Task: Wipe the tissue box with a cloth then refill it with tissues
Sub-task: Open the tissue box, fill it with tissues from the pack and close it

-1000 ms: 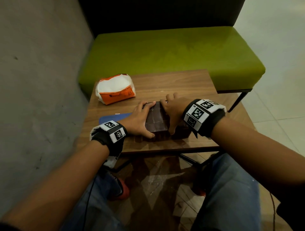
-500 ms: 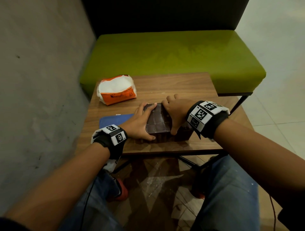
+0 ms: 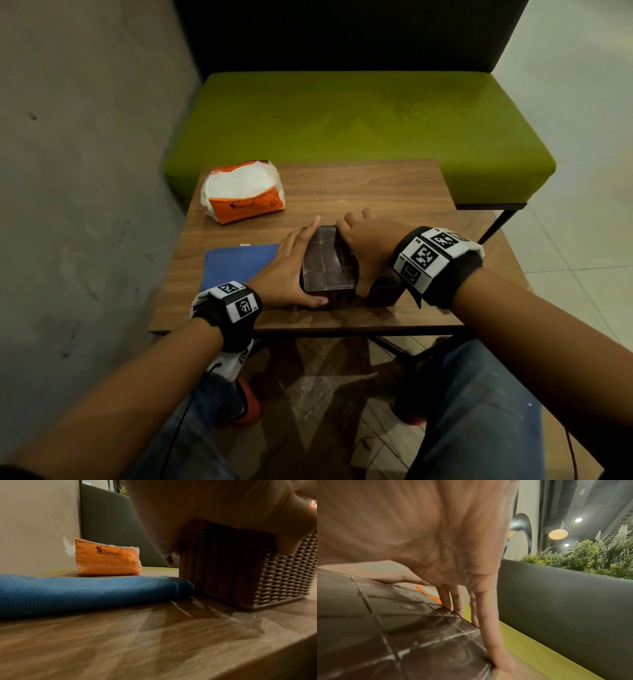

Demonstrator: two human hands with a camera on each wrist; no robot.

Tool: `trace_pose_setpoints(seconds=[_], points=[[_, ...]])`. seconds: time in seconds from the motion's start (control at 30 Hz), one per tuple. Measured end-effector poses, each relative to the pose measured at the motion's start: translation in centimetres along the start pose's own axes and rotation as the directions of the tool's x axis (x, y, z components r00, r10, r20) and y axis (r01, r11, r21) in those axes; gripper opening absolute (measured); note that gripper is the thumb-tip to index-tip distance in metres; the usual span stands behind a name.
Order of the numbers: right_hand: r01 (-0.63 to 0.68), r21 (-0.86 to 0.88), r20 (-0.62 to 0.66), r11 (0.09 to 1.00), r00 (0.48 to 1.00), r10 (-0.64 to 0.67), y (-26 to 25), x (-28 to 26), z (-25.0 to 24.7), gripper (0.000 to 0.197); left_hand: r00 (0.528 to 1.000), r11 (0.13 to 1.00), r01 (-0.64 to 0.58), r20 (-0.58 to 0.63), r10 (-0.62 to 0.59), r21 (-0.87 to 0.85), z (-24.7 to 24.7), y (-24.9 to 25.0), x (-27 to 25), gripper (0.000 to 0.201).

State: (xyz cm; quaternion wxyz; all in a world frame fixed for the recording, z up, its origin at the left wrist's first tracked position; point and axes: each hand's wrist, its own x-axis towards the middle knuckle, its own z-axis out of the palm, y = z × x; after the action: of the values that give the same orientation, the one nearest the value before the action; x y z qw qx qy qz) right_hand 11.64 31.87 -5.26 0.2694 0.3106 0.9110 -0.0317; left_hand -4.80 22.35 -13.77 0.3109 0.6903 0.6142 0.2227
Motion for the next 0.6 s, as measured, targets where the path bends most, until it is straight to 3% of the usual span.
trace_pose_setpoints(seconds=[0.2, 0.33, 0.4, 0.47, 0.53, 0.6], points=[[-0.035, 0.050, 0.078, 0.998, 0.996, 0.031, 0.5, 0.0, -1.4, 0.115, 0.999, 0.997, -0.042, -0.017, 0.041, -0.060, -0.4, 0.0, -0.1, 0.141], [-0.049, 0.078, 0.135, 0.996, 0.990, 0.038, 0.6, 0.1, -1.8, 0.115, 0.996, 0.998, 0.016, 0.093, -0.010, -0.057, -1.6, 1.0, -0.2, 0.145], [-0.055, 0.144, 0.156, 0.988, 0.987, 0.032, 1.2, -0.2, -2.3, 0.111, 0.995, 0.999, 0.033, 0.095, -0.033, 0.001, -2.7, 1.9, -0.4, 0.132], [-0.049, 0.210, 0.158, 0.977, 0.987, 0.015, 2.0, -0.8, -3.0, 0.110, 0.994, 0.987, -0.093, -0.040, 0.099, 0.129, -3.8, 2.6, -0.6, 0.097], [-0.034, 0.253, 0.114, 0.967, 0.993, 0.005, 2.7, -1.6, -4.0, 0.112, 0.910, 0.882, -0.281, -0.189, 0.370, 0.378, -4.7, 2.8, -0.6, 0.054], [-0.010, 0.321, 0.019, 0.947, 1.000, 0.005, 3.2, -3.1, -4.5, 0.118, 0.791, 0.776, -0.339, -0.286, 0.541, 0.531, -5.2, 2.8, -0.4, 0.036]])
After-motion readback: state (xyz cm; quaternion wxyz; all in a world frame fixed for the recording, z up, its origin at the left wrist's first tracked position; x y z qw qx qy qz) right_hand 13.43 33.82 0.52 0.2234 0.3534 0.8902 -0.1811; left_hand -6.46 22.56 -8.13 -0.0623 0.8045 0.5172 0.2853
